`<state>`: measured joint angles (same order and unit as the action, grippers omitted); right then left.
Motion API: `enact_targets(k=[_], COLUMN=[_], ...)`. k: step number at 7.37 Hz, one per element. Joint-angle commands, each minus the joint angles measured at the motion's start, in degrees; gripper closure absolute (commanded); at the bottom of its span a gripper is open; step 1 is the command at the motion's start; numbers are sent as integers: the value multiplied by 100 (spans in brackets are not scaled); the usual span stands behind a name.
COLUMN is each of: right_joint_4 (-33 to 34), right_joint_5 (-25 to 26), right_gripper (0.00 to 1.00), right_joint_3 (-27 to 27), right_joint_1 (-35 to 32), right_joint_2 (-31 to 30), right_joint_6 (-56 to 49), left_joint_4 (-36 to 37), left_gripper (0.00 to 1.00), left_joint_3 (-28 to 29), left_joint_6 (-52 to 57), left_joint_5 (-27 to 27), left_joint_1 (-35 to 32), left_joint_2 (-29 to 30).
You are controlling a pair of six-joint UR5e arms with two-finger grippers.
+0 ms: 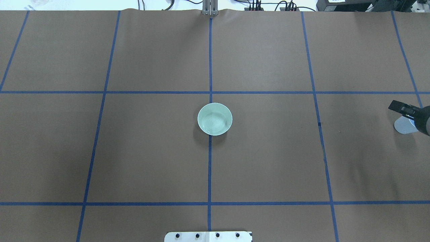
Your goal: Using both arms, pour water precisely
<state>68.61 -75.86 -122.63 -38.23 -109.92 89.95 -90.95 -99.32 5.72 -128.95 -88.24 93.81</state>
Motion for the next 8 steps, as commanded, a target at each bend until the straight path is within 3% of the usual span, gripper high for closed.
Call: enact_targets(k=[1,3,8], right_joint_4=[12,12,30], right_joint_5=[1384,2159,2646], right_gripper=[1,1,1], right_joint_3=[544,1055,1706], right_joint_1=[824,1158,1415], right_joint_2=[-47,-47,23], right_joint_6=[944,1663,2501], left_joint_4=[-11,-11,-11], left_gripper=[0,0,0], left_joint_3=[-17,-43,-61], left_joint_6=[8,-1,-1], left_joint_5=[-7,-7,-16], left_joint_1=[0,0,8], left_joint_2=[-29,-29,-29])
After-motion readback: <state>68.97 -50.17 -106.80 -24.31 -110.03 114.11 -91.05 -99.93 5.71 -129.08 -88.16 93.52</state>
